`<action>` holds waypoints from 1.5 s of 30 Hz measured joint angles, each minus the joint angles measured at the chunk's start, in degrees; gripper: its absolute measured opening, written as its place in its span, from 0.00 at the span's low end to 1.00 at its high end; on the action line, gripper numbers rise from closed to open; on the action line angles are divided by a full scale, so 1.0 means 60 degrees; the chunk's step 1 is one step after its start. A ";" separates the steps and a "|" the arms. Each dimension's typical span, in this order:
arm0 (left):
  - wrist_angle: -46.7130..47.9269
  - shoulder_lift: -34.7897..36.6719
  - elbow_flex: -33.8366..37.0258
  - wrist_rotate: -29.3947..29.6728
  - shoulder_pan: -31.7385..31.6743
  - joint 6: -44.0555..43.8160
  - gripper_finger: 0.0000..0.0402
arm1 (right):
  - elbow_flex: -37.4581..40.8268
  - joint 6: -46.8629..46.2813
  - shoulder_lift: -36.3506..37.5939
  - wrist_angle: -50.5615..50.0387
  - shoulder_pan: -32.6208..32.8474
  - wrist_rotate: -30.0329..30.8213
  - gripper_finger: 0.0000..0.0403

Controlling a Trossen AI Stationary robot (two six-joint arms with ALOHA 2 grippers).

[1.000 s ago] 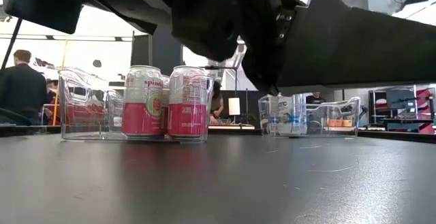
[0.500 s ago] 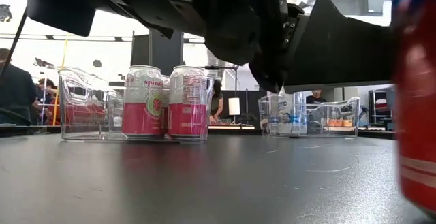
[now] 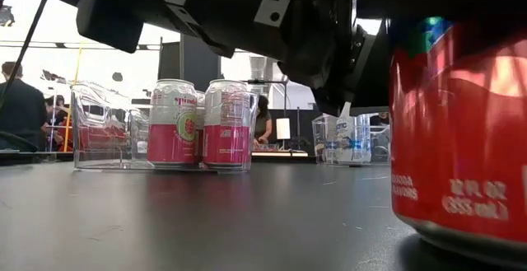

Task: Sort soda cans
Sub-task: Put the right orange soda can into the top left transparent bin

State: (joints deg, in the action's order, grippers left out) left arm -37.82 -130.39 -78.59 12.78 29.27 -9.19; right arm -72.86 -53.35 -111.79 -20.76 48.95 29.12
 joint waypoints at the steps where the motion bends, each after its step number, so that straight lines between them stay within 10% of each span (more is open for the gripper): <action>1: -0.0003 0.0000 0.0000 0.0000 -0.0025 0.0004 0.80 | 0.0000 0.0006 0.0003 -0.0061 -0.0004 -0.0074 0.63; 14: -0.0079 0.0255 0.0026 0.0553 -0.0175 0.0613 0.72 | -0.0004 -0.0231 0.0062 -0.1373 0.0471 -0.0966 0.63; 29: 0.4210 0.5034 0.0138 0.3425 -0.0822 0.3223 0.72 | -0.0004 0.0212 0.0489 -0.1997 0.0312 0.1752 0.63; 45: 0.3716 1.0944 0.4932 0.2114 -0.3750 0.4160 0.72 | -0.0004 0.5353 0.1804 -0.0869 -0.1871 0.2420 0.63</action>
State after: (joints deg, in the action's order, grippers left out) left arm -15.52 -64.72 -49.00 25.46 6.77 15.77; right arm -72.88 -21.23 -100.96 -25.98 37.72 43.64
